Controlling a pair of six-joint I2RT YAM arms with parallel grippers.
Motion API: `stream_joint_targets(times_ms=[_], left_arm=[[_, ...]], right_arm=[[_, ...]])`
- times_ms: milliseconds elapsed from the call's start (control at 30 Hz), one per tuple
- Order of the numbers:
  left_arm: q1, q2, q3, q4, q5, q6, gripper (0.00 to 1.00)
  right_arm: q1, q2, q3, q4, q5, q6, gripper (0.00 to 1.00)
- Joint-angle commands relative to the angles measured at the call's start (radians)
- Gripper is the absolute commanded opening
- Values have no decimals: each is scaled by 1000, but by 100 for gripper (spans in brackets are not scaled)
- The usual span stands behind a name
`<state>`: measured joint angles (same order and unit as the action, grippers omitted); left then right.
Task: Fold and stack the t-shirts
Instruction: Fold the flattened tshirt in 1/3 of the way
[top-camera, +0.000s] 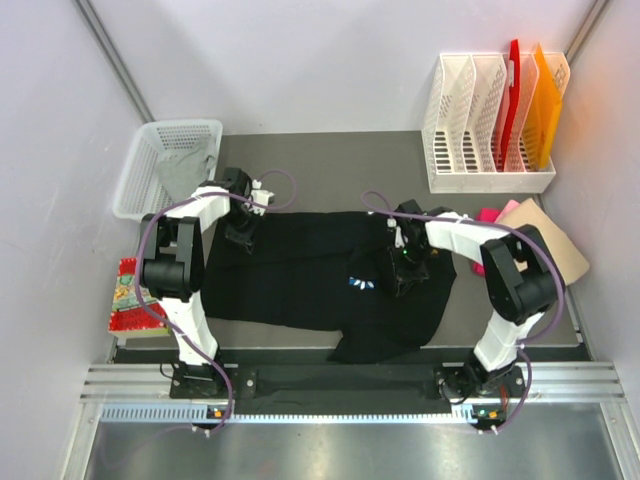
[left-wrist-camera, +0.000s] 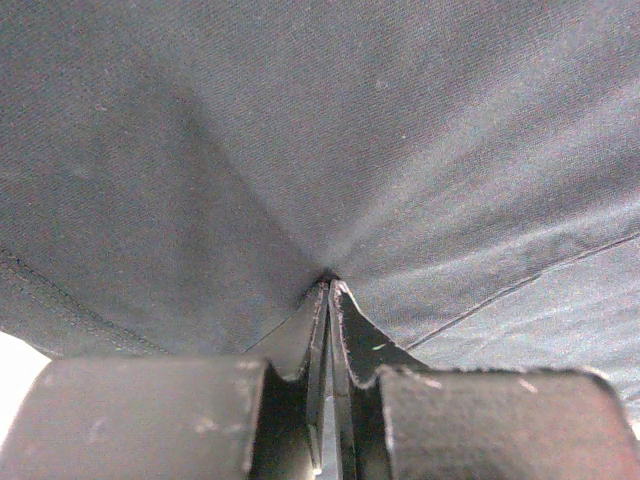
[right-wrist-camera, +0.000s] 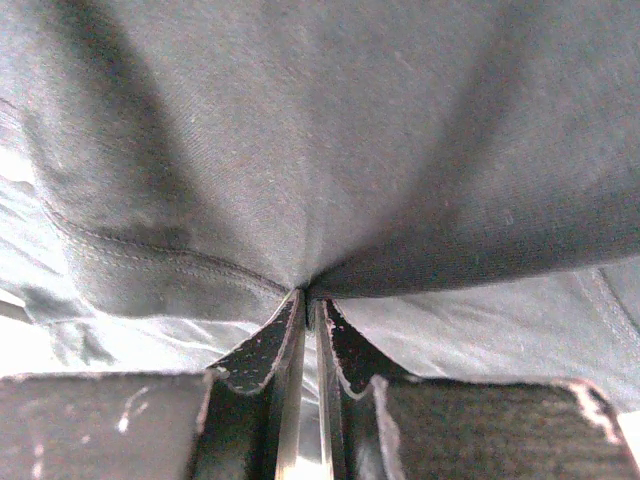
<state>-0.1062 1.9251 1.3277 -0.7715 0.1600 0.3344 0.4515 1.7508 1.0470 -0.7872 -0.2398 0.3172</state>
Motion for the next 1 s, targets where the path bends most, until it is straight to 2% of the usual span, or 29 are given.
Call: stream_joint_targets(times_ms=[0,700,967], left_arm=[[10,20,7,-12,-13,3,8],[10,-1,-7,-14,-8,2,8],[10,-6,-2,-20,0,-1,8]], right_arm=[[12,-76,-41,-41,26,-7,9],[-42,-162,-137,-104,82,-50,9],[-60,-206,-108,-168,106,-27,9]])
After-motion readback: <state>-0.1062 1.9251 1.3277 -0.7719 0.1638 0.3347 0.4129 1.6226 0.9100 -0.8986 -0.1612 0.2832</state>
